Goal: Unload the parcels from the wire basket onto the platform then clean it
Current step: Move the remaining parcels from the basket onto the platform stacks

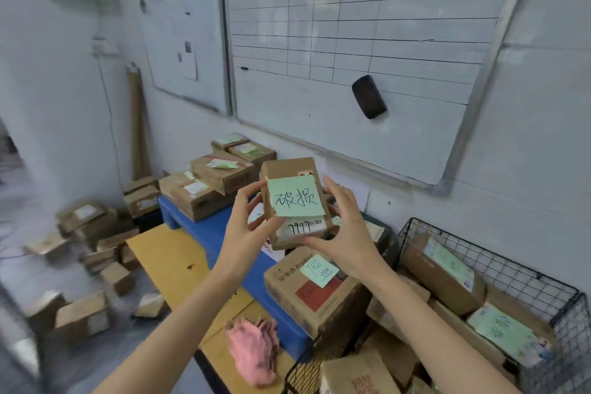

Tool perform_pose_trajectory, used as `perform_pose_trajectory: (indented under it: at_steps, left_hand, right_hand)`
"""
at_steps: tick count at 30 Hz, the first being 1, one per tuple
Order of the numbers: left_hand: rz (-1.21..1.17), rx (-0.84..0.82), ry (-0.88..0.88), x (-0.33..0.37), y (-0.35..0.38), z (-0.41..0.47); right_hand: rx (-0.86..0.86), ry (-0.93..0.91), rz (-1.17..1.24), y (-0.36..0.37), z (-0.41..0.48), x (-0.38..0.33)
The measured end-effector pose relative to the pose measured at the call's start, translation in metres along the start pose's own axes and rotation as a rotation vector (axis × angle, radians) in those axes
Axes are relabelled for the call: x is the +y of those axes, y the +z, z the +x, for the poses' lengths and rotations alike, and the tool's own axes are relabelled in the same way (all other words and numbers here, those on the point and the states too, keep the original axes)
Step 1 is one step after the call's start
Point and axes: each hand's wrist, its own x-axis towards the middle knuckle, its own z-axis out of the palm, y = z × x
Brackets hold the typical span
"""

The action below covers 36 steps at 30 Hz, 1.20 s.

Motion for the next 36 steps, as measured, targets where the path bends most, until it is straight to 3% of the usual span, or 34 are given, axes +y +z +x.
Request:
perform_pose_trajectory:
  at_steps: [9,17,25,30,36]
  left_hand:
    - [0.060,0.150,-0.036,-0.009,-0.086,-0.002]
    - [0.068,0.144,-0.014,-0.015,-0.205,0.030]
    - [0.112,0.154,0.019,-0.028,-0.332,0.070]
    - [0.098,0.177,0.002,-0.041,-0.387,0.091]
    - [0.060,0.170,-0.057,-0.081,-0.416,0.127]
  right_hand:
    - [-0.160,-0.053,0.047,0.076,0.052,-0.034]
    - [-0.189,-0.129,0.035,0.169,0.122,-0.079]
    - [-0.231,-0.120,0.212,0.293,0.173,-0.118]
    - [-0.224,-0.055,0.374,0.350,0.196,-0.122]
    - [-0.190,-0.022,0.335,0.394,0.229,-0.095]
